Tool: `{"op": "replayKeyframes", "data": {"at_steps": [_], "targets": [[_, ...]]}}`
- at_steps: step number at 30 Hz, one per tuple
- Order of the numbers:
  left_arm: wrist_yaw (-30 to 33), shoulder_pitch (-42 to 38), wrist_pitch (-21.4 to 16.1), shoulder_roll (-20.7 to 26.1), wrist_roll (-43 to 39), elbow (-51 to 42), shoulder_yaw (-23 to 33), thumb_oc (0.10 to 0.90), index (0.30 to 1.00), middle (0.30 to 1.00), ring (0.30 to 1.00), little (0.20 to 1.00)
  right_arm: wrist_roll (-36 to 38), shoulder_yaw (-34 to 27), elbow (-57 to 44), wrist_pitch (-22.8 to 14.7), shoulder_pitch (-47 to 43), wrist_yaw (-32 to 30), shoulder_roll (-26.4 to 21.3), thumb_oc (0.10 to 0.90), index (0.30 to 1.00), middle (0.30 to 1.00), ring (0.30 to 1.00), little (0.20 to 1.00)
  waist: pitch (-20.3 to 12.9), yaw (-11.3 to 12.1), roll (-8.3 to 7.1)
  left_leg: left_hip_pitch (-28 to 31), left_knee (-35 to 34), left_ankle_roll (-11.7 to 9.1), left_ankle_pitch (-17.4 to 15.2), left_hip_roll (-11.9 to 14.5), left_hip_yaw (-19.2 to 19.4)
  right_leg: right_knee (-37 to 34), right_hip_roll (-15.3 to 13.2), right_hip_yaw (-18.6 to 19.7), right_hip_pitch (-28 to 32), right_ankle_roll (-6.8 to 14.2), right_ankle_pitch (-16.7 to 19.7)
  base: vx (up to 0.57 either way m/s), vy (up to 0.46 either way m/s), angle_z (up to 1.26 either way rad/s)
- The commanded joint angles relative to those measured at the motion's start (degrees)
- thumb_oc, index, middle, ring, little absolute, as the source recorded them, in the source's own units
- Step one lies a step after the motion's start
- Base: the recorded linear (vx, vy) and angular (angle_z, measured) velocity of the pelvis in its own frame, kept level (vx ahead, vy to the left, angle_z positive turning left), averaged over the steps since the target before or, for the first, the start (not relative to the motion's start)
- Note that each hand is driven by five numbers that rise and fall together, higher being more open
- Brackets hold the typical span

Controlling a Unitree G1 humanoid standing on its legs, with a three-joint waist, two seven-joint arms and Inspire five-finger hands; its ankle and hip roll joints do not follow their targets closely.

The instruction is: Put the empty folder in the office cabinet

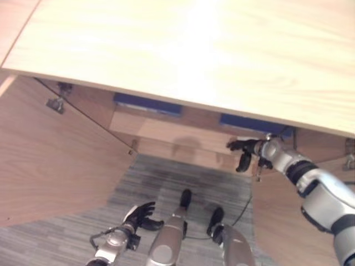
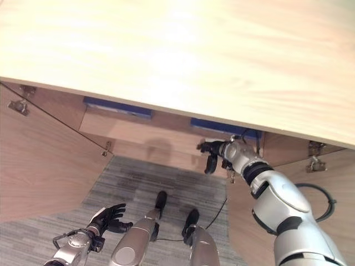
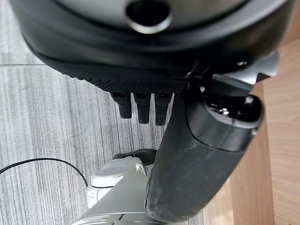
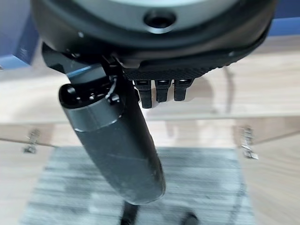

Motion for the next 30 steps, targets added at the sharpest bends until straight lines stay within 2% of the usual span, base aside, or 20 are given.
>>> {"op": "replayKeyframes", "data": {"at_steps": [1, 5, 6, 9, 11, 12, 13, 14, 15, 17, 21, 22, 24, 27, 29, 30], "targets": [[-0.66, 0.53, -0.81, -1.07, 0.19, -0.88, -1.16, 0.800, 0.900, 0.900, 0.900, 0.900, -2.37, 2.16, 1.85, 0.75, -2.36, 0.68, -4.10, 0.800, 0.900, 0.900, 0.900, 0.900, 1.02, -0.40, -1.46, 1.34, -0.14, -0.99, -1.76, 1.94, -0.06, -12.03, 0.97, -0.73, 3.57, 1.89, 8.76, 0.00, -0.105, -0.01], [-1.35, 0.17, -0.59, -1.95, 1.72, 1.65, -1.23, 0.800, 0.900, 0.900, 0.900, 0.900, 0.00, 1.18, 0.07, 0.73, -0.97, 1.05, -2.49, 0.800, 0.900, 0.900, 0.900, 0.900, -0.53, -0.71, -2.15, 2.42, 0.36, -1.66, -1.69, 2.40, -0.03, -14.75, 1.72, -0.88, 6.12, 1.65, 9.21, -0.02, -0.083, -0.02], [-1.49, 0.11, -0.45, -2.02, 2.03, 1.85, -1.18, 0.800, 0.900, 0.900, 0.900, 0.900, 0.74, 1.17, -0.64, 0.82, -1.04, 1.04, -2.44, 0.800, 0.900, 0.900, 0.900, 0.900, -0.71, -0.79, -2.26, 2.44, 1.37, -1.50, -2.41, 2.32, 0.18, -14.75, 1.58, -0.75, 6.27, 1.57, 9.33, -0.05, -0.017, -0.06], [-1.92, -0.35, -0.37, -2.74, 3.13, 3.03, -0.92, 0.800, 0.900, 0.900, 0.900, 0.900, 2.83, 1.54, -3.80, 0.96, -1.22, 1.48, -1.87, 0.800, 0.900, 0.900, 0.900, 0.900, -1.19, -1.27, -3.33, 3.67, 9.87, -1.32, -7.50, 1.34, 0.65, -14.73, 0.62, 0.46, 6.50, 1.24, 9.82, -0.04, 0.024, -0.07], [-1.99, -0.34, -0.32, -3.00, 3.28, 3.22, -0.89, 0.800, 0.900, 0.900, 0.900, 0.900, 3.21, 1.41, -4.27, 1.15, -1.12, 1.59, -1.41, 0.800, 0.900, 0.900, 0.900, 0.900, -1.73, -1.47, -3.52, 4.25, 11.54, -1.34, -7.93, 1.23, 0.29, -15.16, 0.60, 0.63, 6.75, 1.23, 10.13, 0.02, 0.084, -0.08], [-1.82, -0.24, -0.27, -3.95, 4.50, 5.25, -0.78, 0.800, 0.900, 0.900, 0.900, 0.900, 4.61, 0.15, -5.46, 1.54, 0.07, 1.92, 0.49, 0.800, 0.900, 0.900, 0.900, 0.900, -4.47, -2.34, -4.26, 7.35, 13.87, -1.38, -9.83, 1.51, -2.51, -16.75, 1.19, 2.90, 7.47, 1.63, 11.38, 0.04, 0.114, -0.04], [-1.81, -0.26, -0.28, -3.94, 4.50, 5.27, -0.79, 0.800, 0.900, 0.900, 0.900, 0.900, 4.61, 0.13, -5.47, 1.55, 0.07, 1.92, 0.49, 0.800, 0.900, 0.900, 0.900, 0.900, -4.56, -2.43, -4.38, 7.20, 13.75, -1.35, -9.61, 1.37, -2.55, -16.85, 1.06, 2.85, 7.34, 1.65, 11.50, 0.08, 0.253, -0.06], [-1.62, -0.34, -0.32, -4.94, 4.47, 7.84, -0.67, 0.800, 0.900, 0.900, 0.900, 0.900, 5.93, -1.64, -4.79, 1.53, 2.68, 1.15, 1.69, 0.800, 0.900, 0.900, 0.900, 0.900, -6.80, -3.50, -4.29, 10.43, 10.74, -1.09, -11.07, 1.74, -5.23, -17.44, 1.49, 4.60, 7.13, 2.31, 12.54, 0.05, 0.231, -0.10], [-1.62, -0.42, -0.34, -5.73, 5.35, 8.84, -0.75, 0.800, 0.900, 0.900, 0.900, 0.900, 6.60, -3.43, -3.77, 1.49, 4.66, 0.64, 2.76, 0.800, 0.900, 0.900, 0.900, 0.900, -7.85, -3.82, -3.72, 12.30, 7.66, -0.77, -12.43, 1.89, -5.56, -17.69, 1.86, 5.46, 7.27, 2.52, 12.74, 0.06, 0.327, -0.24], [-1.90, -1.47, -0.23, -7.20, 8.01, 11.83, -1.80, 0.800, 0.900, 0.900, 0.900, 0.900, 8.05, -8.47, 0.93, 1.71, 9.62, -1.37, 4.66, 0.800, 0.900, 0.900, 0.900, 0.900, -9.99, -4.68, -2.91, 14.85, 2.62, 0.08, -13.12, 1.26, -4.48, -18.45, 1.26, 6.14, 7.35, 3.34, 14.09, 0.00, 0.320, -0.35], [0.04, -4.15, -0.37, -8.53, 11.38, 18.18, -1.34, 0.800, 0.900, 0.900, 0.900, 0.900, 11.74, -20.44, 10.79, 1.71, 18.38, -7.23, 7.02, 0.800, 0.900, 0.900, 0.900, 0.900, -12.68, -5.78, -1.21, 16.22, -0.86, 1.98, -13.00, -1.54, -3.53, -19.36, -0.74, 7.19, 6.47, 5.26, 17.01, -0.07, 0.347, -0.19], [0.04, -4.14, -0.38, -8.52, 11.38, 18.18, -1.34, 0.800, 0.900, 0.900, 0.900, 0.900, 11.74, -20.44, 10.79, 1.71, 18.38, -7.23, 7.03, 0.800, 0.900, 0.900, 0.900, 0.900, -12.72, -5.79, -1.22, 16.18, -0.85, 1.98, -13.00, -1.55, -3.53, -19.35, -0.75, 7.18, 6.43, 5.26, 17.02, -0.09, 0.295, -0.25], [2.13, -6.05, -0.93, -9.81, 14.09, 22.03, -0.56, 0.800, 0.900, 0.900, 0.900, 0.900, 16.19, -29.31, 15.13, 1.37, 23.06, -11.85, 8.22, 0.800, 0.900, 0.900, 0.900, 0.900, -13.89, -6.69, -0.46, 17.70, -2.84, 3.37, -13.09, -3.43, -1.84, -20.20, -2.27, 7.68, 5.99, 6.69, 18.93, -0.11, 0.369, -0.31], [3.26, -5.75, -0.95, -10.64, 15.81, 25.11, 0.96, 0.800, 0.900, 0.900, 0.900, 0.900, 19.48, -34.77, 15.24, 0.51, 27.42, -14.37, 9.55, 0.800, 0.900, 0.900, 0.900, 0.900, -15.33, -7.91, -0.13, 18.59, -3.92, 4.40, -13.25, -5.02, 0.65, -21.97, -3.71, 7.52, 5.36, 7.81, 20.43, -0.06, 0.275, -0.53], [4.42, -5.31, -1.35, -11.43, 17.48, 28.04, 2.77, 0.800, 0.900, 0.900, 0.900, 0.900, 26.43, -39.84, 13.25, -1.03, 31.48, -16.37, 11.49, 0.800, 0.900, 0.900, 0.900, 0.900, -15.85, -9.53, 0.28, 19.62, -4.47, 5.08, -13.42, -5.45, 3.86, -22.08, -4.56, 6.67, 4.73, 8.57, 21.26, -0.06, 0.234, -0.85], [4.42, -5.32, -1.36, -11.42, 17.48, 28.04, 2.77, 0.800, 0.900, 0.900, 0.900, 0.900, 26.43, -39.85, 13.24, -1.02, 31.48, -16.38, 11.51, 0.800, 0.900, 0.900, 0.900, 0.900, -15.95, -9.50, 0.19, 19.46, -4.44, 5.10, -13.36, -5.53, 3.91, -22.09, -4.62, 6.75, 4.56, 8.58, 21.32, -0.06, 0.159, -0.77]]}}
